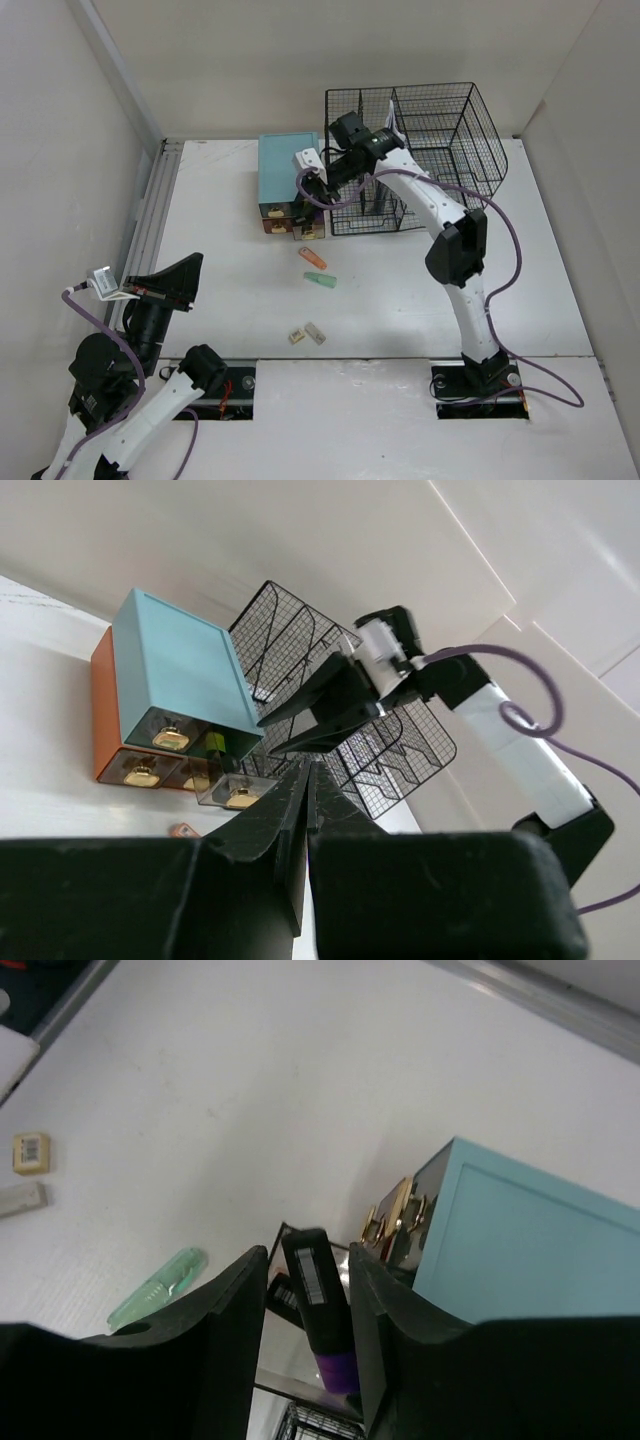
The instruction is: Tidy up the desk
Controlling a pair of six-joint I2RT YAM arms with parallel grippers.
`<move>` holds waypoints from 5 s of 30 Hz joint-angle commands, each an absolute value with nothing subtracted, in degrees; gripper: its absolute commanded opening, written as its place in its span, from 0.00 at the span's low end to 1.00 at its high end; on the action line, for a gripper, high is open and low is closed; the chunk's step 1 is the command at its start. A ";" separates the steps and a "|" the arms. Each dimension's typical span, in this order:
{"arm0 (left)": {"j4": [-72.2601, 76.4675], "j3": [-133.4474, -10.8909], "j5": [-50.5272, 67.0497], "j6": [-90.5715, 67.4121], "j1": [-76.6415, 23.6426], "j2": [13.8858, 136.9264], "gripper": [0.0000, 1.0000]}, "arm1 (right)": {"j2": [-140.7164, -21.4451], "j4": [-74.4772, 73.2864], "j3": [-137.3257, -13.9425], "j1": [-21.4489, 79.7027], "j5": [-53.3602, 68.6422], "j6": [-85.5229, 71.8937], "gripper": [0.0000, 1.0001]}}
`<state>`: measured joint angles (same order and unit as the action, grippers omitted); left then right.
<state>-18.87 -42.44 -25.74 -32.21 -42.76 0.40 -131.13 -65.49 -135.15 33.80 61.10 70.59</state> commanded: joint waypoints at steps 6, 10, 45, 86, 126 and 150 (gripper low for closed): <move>-16.08 -42.19 -26.10 -32.26 -43.15 -13.01 0.00 | -126.21 -63.72 -131.93 36.99 66.18 66.09 0.00; -16.08 -42.19 -26.10 -32.26 -43.15 -13.01 0.00 | -127.35 -65.73 -128.77 38.67 64.17 66.62 0.00; -16.61 -41.67 -26.10 -33.91 -43.15 -13.01 0.00 | -122.09 -29.71 -114.79 41.66 14.68 35.33 0.00; 58.18 -20.65 3.60 -66.53 -17.75 83.66 0.46 | -84.81 -15.82 -91.41 31.29 33.66 16.88 0.00; 60.64 -27.60 -0.18 -61.79 -14.94 100.46 0.14 | -86.40 -15.82 -89.82 29.09 42.27 17.93 0.00; 66.18 -10.46 2.11 -64.95 -18.63 87.55 0.05 | -87.45 -16.35 -89.30 29.09 44.12 17.93 0.00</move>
